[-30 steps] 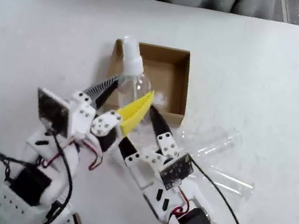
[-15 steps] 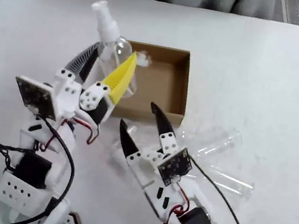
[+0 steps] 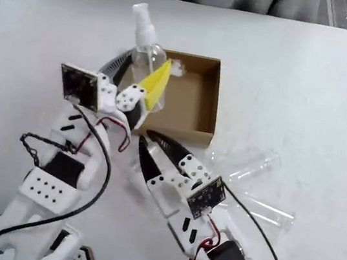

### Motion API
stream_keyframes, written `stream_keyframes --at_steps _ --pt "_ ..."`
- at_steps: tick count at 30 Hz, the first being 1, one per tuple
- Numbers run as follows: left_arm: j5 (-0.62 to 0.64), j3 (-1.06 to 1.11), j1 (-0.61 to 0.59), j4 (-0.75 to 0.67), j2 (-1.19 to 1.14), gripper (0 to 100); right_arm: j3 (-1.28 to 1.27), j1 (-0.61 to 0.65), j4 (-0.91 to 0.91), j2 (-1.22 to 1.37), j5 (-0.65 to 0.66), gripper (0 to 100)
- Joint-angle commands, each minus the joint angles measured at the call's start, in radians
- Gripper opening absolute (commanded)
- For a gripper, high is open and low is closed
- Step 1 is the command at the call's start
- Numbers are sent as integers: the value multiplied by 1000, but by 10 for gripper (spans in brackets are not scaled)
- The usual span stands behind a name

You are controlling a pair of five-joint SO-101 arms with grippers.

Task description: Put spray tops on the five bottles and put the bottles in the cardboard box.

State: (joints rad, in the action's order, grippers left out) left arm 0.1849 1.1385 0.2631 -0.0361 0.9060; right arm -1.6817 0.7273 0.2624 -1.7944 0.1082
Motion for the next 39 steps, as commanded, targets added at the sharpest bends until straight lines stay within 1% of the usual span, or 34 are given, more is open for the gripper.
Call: stream_keyframes --at_steps 1,7,16,24,28,31,35,39 --pt "14 -77 64 21 -1 20 -8 -1 -22 -8 3 15" --pt "12 -83 170 153 116 20 -8 -30 -22 -8 3 15" --pt "8 -78 171 298 285 20 -8 -41 -16 -8 3 15" --pt "5 -84 159 408 361 20 -8 -74 -21 -8 3 15" --pt "5 -80 157 410 366 20 -8 -70 -16 -8 3 15" --pt "11 -83 117 400 364 20 -8 -70 -15 -8 3 15" --pt "14 -71 36 270 335 20 -8 -67 16 -8 3 15" --pt "14 -118 -35 140 137 20 -8 -67 36 -8 3 15"
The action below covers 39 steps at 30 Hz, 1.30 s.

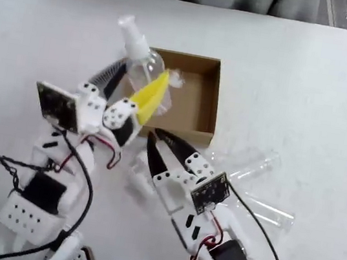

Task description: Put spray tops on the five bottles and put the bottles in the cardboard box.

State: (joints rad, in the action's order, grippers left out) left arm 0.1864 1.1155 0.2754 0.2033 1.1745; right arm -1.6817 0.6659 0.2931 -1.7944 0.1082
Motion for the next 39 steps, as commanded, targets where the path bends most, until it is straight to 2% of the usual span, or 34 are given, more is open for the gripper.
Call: stream_keyframes --at_steps 1,7,13,18,39 --pt "12 -124 -65 -129 -199 20 -8 -8 5 -8 5 15" --pt "11 -264 -151 -301 -568 20 -6 -24 50 -8 11 15" --pt "5 -287 -193 -511 -843 20 15 -140 47 -8 5 15" --pt "3 -301 -188 -635 -1006 20 0 -91 53 -8 5 15" --pt "3 -595 -220 -647 -1420 20 -3 -82 47 -8 11 15"
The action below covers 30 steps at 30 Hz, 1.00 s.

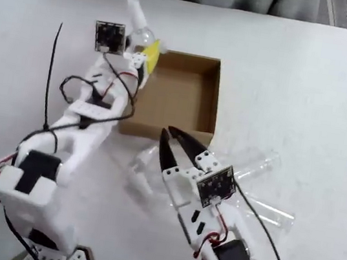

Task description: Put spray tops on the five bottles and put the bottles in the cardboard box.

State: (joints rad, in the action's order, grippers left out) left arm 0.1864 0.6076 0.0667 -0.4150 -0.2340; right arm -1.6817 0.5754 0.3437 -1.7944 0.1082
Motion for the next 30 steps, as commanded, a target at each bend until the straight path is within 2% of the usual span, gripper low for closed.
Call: stream_keyframes --at_steps 1,12,21,30 --pt "3 -103 -13 -29 -28 20 -3 8 -4 -8 11 15" --pt "3 -216 -45 -32 -163 20 -3 8 -4 -8 11 15" --pt "3 -178 -39 -292 -265 20 -3 8 -4 -8 11 15" --pt "2 -180 -47 -299 -288 20 -3 8 -4 -8 11 15"
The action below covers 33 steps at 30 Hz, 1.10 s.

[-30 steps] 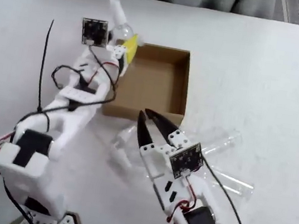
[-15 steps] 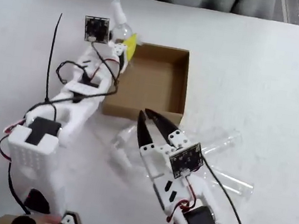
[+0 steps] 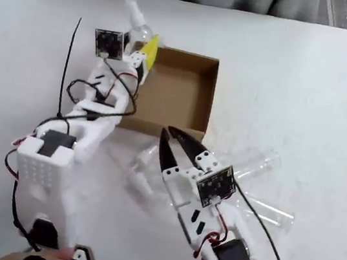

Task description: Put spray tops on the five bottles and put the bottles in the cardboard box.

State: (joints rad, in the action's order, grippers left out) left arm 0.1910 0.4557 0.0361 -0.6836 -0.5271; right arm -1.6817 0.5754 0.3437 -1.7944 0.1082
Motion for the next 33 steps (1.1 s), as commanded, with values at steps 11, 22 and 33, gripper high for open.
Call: stream_keyframes --at_steps 11,22,33 --pt "-143 -9 -10 14 5 20 -3 4 -4 -8 11 15" --pt "-144 12 -8 8 5 71 -3 4 -4 -8 11 15" --pt "-61 18 -30 15 5 238 -3 4 -4 -8 11 15"
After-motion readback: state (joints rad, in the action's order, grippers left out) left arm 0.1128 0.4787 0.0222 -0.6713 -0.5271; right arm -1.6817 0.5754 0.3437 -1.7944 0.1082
